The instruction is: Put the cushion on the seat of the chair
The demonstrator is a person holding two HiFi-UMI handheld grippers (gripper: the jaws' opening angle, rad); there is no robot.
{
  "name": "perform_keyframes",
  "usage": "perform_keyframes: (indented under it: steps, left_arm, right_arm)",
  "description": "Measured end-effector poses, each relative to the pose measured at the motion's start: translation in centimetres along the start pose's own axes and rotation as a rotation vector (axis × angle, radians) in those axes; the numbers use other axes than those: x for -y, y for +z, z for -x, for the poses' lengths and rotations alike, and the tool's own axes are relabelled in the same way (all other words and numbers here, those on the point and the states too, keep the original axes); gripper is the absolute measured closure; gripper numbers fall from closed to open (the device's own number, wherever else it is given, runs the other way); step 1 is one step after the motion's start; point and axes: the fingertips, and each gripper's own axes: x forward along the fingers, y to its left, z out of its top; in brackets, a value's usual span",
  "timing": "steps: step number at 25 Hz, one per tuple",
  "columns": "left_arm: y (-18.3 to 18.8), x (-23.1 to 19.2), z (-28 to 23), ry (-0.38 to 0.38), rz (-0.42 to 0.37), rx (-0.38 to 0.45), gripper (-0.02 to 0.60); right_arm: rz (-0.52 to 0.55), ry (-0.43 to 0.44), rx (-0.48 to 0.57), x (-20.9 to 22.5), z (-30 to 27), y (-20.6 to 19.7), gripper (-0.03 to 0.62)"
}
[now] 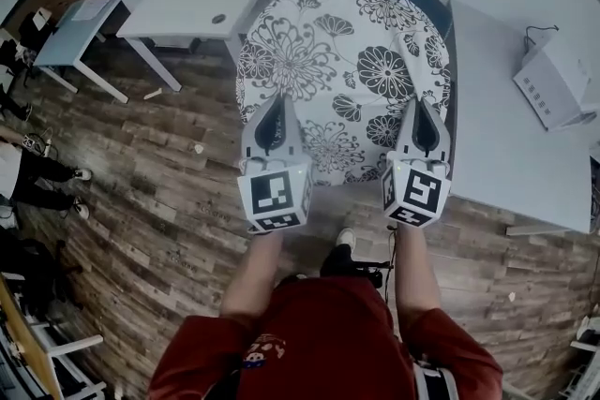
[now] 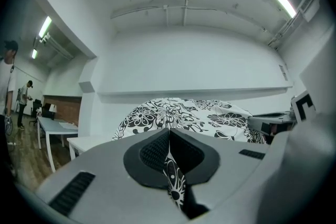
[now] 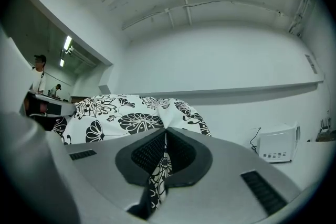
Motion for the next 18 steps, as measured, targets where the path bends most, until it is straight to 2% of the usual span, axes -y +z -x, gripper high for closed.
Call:
perform_keyframes:
  steps: [13,18]
  left_arm:
    - [-0.42,0.26,0.00,0.022,-0.013,0.032,0.552]
    - [-0.54,0.25,0.07,0.033,-0.007,0.020,0.552]
  right_arm:
    - [-0.006,0.023,0.038,0.18,-0.25,-0.46,0.565]
    - [-0.012,0.033,0.033,0.15,-0.28,-0.42,0.565]
